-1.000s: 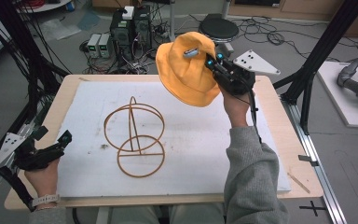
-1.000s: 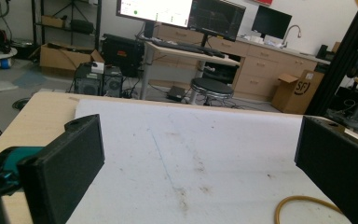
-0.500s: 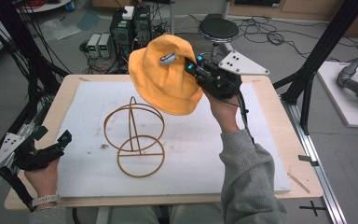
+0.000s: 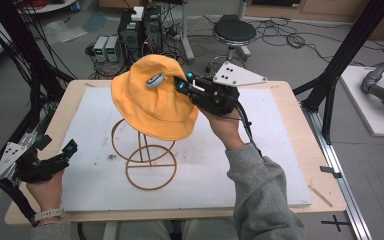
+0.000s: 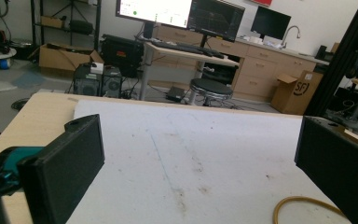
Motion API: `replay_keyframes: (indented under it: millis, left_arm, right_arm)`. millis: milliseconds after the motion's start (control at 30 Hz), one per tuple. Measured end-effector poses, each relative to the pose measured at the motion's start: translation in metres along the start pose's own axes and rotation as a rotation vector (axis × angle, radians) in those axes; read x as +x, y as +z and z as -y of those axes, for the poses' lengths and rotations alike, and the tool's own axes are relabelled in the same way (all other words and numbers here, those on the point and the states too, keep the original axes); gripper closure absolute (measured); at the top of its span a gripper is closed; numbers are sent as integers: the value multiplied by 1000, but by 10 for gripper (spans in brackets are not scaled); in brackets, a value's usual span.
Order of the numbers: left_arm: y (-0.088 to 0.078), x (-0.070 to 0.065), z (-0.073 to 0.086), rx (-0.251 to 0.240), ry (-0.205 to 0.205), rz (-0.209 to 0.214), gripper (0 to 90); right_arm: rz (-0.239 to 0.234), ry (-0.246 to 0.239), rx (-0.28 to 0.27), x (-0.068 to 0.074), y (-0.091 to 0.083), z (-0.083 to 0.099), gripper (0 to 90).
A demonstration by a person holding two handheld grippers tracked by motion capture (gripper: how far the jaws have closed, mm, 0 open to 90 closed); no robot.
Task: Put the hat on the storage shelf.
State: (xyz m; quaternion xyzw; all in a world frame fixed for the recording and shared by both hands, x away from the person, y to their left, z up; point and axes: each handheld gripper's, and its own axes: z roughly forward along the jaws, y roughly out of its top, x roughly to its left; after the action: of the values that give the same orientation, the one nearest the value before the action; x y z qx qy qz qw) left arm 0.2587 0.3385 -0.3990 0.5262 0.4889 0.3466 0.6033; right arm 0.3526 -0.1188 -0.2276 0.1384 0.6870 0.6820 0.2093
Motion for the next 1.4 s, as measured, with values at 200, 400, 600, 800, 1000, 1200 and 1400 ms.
replay_keyframes:
  millis: [200, 400, 600, 800, 1000, 1200, 1400]
  left_arm:
    - [0, 1, 0, 1, -2, 0, 17]
    - [0, 1, 0, 0, -3, -2, 17]
    - [0, 1, 0, 2, 0, -2, 17]
    - [1, 1, 1, 5, -1, 1, 17]
    - [1, 1, 1, 5, -2, -2, 17]
    - [1, 1, 1, 5, -2, -2, 17]
    - [1, 1, 1, 5, -4, -3, 17]
  right_arm:
    - [-49, 0, 33, 9, 11, 6, 830]
    - [-109, -13, 56, 21, 18, 8, 827]
    - [-124, -29, 81, 27, 21, 10, 826]
    - [-137, -23, 107, 27, 24, 17, 814]
    - [-162, -38, 120, 31, 26, 19, 794]
    - [-180, -44, 137, 34, 29, 21, 783]
    - [-191, -42, 142, 34, 30, 23, 763]
